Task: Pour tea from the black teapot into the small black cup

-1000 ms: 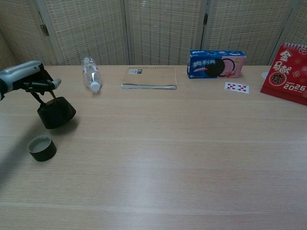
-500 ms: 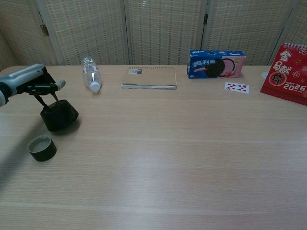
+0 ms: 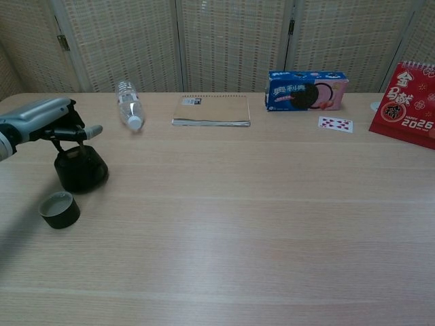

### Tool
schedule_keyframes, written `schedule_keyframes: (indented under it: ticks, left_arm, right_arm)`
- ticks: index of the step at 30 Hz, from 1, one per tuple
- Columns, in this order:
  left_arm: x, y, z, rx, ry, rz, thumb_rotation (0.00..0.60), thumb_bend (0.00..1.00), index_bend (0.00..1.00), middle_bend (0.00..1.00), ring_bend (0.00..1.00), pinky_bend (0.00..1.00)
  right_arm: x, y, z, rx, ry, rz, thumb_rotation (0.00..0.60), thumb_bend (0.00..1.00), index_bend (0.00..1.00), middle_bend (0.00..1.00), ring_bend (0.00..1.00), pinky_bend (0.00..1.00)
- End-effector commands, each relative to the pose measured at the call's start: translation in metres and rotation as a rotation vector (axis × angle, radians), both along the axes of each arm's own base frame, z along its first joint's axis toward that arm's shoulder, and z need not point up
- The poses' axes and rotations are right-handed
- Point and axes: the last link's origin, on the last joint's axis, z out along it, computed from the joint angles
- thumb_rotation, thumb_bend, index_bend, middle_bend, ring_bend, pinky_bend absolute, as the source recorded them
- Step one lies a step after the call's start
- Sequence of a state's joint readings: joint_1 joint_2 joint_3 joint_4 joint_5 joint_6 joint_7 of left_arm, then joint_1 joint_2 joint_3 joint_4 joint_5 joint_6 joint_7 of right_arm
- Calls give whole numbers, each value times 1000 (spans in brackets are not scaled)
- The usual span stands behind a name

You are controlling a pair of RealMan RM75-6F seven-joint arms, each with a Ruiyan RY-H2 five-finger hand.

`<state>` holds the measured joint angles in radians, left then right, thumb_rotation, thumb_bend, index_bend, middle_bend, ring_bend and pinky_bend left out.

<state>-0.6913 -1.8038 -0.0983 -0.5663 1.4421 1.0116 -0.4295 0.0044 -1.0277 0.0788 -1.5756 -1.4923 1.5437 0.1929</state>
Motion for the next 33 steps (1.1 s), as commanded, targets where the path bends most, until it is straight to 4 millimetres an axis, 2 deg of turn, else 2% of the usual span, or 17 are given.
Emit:
schedule_keyframes:
  ticks: [1,9,15,21,24,27,33]
  left_arm:
    - [1,-2,-3,-3,21,-20,226,356,1000,1000,884,0]
    - [1,-8,-7,-9,56,-63,226,356,995,1000,833,0]
    - [0,-11,-8,-20,61,-71,224,355,925,991,749,0]
    - [0,-13,-6,-28,72,-78,220,352,825,879,663,0]
    - [1,-13,-5,-30,61,-77,179,347,793,790,602,0]
    - [1,-14,-4,-43,54,-66,142,339,737,674,508,0]
    - [3,-15,-4,-70,43,-35,124,330,563,448,297,0]
  right_arm:
    - [0,0,0,0,0,-2,600,425,56,202,265,79]
    - [-1,1,-1,1,-2,-4,600,426,56,202,266,79]
    - [-1,1,-1,2,-3,-3,600,426,56,202,266,79]
    - [-1,1,-1,1,-4,-2,600,426,56,202,266,79]
    - [0,2,-1,-1,-3,-1,600,426,56,202,266,79]
    - [0,2,-1,-1,-4,-1,600,426,56,202,265,79]
    - [2,1,-1,-1,-1,3,600,426,56,202,265,79]
